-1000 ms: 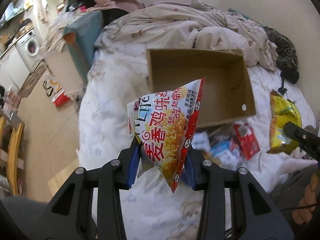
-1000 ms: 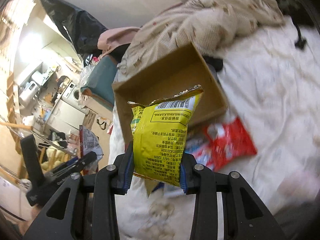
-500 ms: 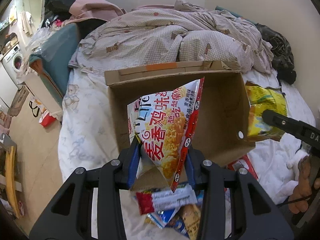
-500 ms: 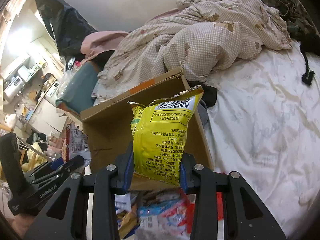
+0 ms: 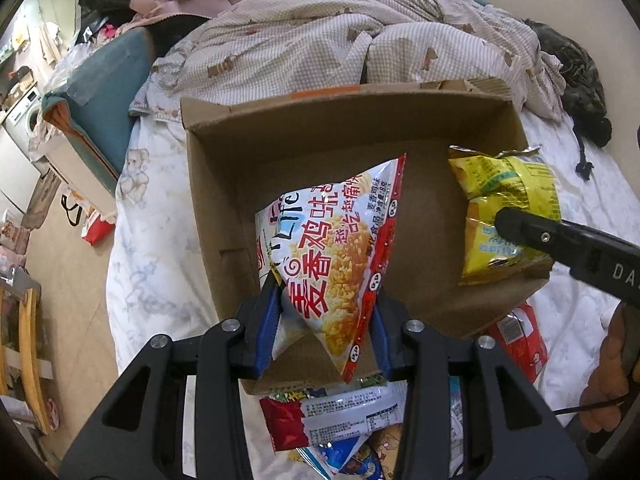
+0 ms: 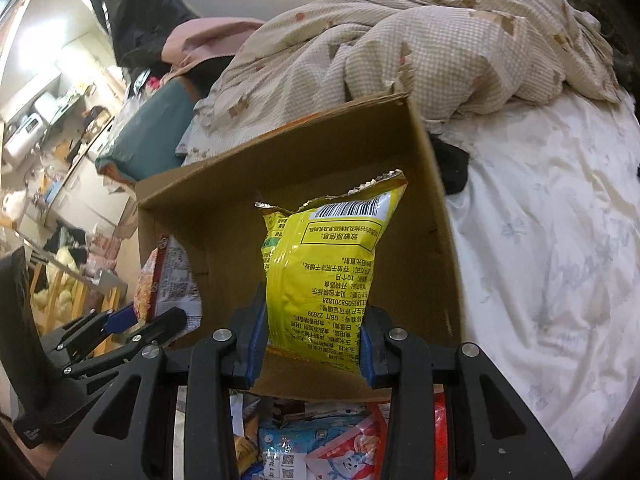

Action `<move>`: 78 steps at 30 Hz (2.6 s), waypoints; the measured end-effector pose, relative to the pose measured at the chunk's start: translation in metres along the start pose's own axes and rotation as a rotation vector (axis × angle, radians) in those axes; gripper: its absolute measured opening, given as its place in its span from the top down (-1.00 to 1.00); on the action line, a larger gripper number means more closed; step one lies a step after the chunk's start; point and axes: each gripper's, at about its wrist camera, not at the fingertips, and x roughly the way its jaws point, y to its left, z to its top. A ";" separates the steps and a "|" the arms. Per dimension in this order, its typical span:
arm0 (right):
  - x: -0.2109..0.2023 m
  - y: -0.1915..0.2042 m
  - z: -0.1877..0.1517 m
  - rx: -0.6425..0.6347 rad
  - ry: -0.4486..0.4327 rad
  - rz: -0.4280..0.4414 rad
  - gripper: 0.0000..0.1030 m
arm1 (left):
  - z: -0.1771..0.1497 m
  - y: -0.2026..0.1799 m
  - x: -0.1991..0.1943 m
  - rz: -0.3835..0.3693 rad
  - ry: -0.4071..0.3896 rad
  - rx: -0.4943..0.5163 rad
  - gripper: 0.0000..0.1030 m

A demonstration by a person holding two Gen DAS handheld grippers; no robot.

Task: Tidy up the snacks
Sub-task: 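Carry both bags over the box and open both tools to drop them, then lower the left tool and grasp the white-and-red snack bar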

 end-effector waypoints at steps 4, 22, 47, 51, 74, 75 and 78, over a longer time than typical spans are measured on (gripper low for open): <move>0.007 0.004 -0.002 -0.022 0.025 -0.005 0.25 | -0.003 -0.003 0.001 0.006 -0.003 -0.004 0.29; 0.004 0.003 0.001 -0.024 -0.027 -0.042 -0.05 | -0.001 0.001 -0.006 -0.030 -0.037 -0.027 -0.28; -0.065 0.032 -0.003 -0.072 -0.208 -0.154 -0.71 | -0.010 0.037 -0.062 0.013 -0.238 -0.195 -0.78; -0.090 0.041 -0.015 -0.063 -0.226 -0.126 -0.71 | -0.015 0.038 -0.079 -0.009 -0.284 -0.177 -0.78; -0.106 0.012 -0.082 0.040 -0.155 -0.200 -0.71 | -0.081 0.055 -0.110 0.067 -0.227 -0.163 -0.78; -0.103 0.009 -0.082 0.053 -0.150 -0.205 -0.71 | -0.083 0.055 -0.109 0.072 -0.222 -0.166 -0.78; -0.097 0.003 -0.082 0.082 -0.135 -0.202 -0.71 | -0.088 0.055 -0.107 0.089 -0.214 -0.168 -0.78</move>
